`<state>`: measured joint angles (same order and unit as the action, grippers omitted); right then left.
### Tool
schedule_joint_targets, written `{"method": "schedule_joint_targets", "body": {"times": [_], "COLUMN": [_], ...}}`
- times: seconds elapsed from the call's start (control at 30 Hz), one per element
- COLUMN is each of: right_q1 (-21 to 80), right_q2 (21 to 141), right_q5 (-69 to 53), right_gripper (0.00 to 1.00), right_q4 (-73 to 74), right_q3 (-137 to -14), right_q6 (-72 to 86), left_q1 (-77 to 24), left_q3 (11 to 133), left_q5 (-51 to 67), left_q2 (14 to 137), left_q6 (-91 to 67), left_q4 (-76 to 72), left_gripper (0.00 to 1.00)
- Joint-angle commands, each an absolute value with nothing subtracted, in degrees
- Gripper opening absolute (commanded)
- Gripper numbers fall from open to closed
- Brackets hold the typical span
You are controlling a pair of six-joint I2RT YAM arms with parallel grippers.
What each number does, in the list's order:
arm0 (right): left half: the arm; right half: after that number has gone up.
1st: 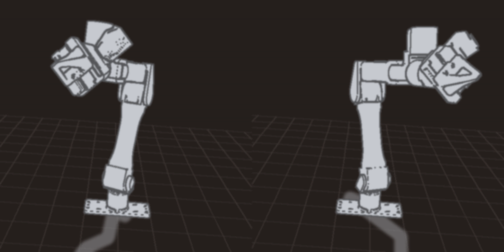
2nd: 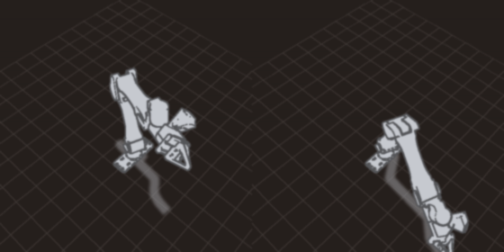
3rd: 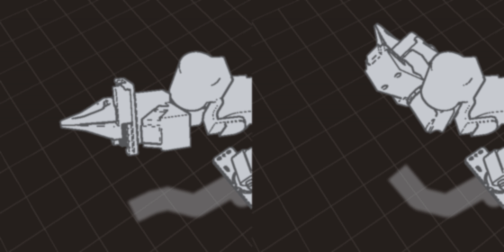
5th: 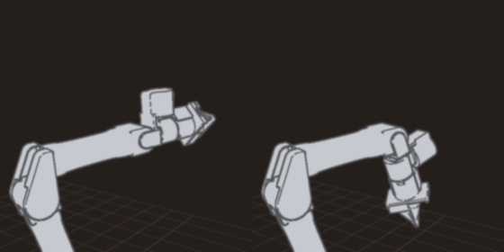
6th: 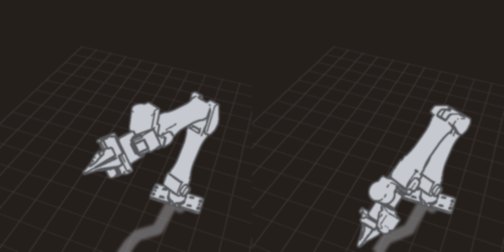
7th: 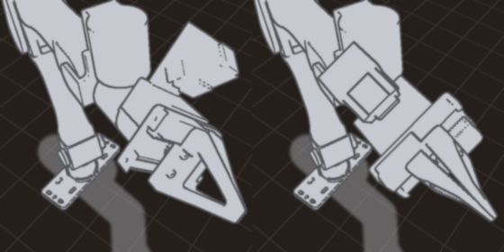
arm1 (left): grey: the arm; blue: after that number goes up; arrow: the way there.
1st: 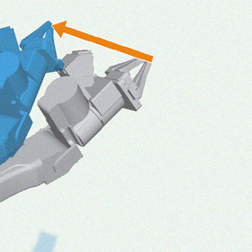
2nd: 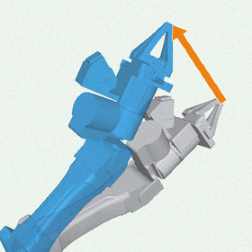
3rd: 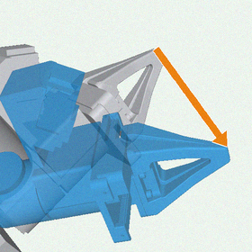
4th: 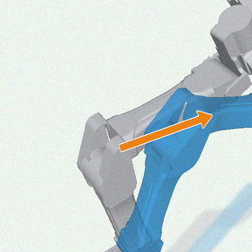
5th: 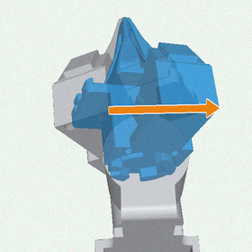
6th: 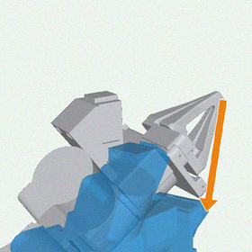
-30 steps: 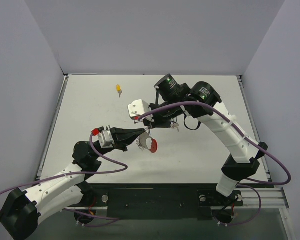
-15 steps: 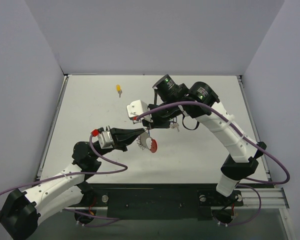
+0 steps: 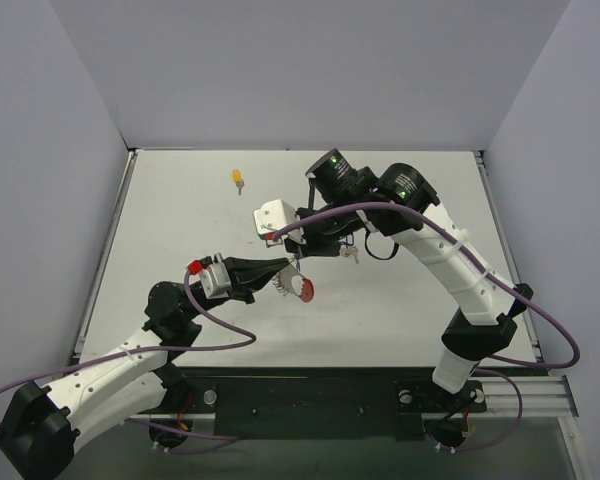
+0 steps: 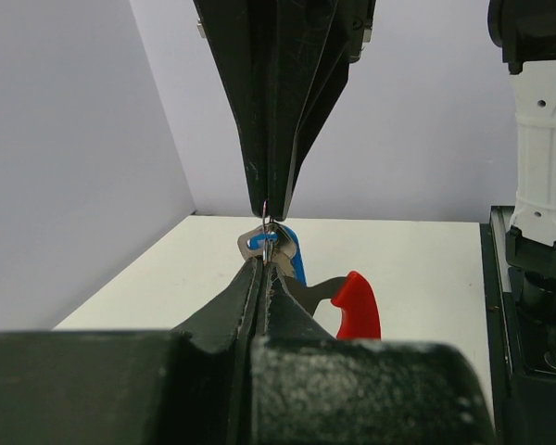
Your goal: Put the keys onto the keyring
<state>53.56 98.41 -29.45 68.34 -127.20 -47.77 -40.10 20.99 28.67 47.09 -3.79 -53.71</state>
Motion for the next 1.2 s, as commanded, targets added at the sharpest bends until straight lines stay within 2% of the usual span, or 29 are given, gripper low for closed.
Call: {"method": "schedule_joint_targets", "body": {"times": [0.0,1.17], "right_q1": [53.3,53.6], "right_q2": [98.0,98.9], "right_q5": [-31.4,-31.6], "right_gripper": [0.00,0.00], "right_q4": [69.5,70.0], "right_q3": [-128.7,-127.4], "right_q6": [-47.3,-48.2], "left_q1": [-40.5,-40.6], "left_q3": [22.4,22.1], "left_q5": [27.8,29.4], "left_q2": [46.0,46.0], "left_q6": [-2.8,-4.3], "left_q4": [-55.4,-57.9], "left_gripper": [0.00,0.00]}}
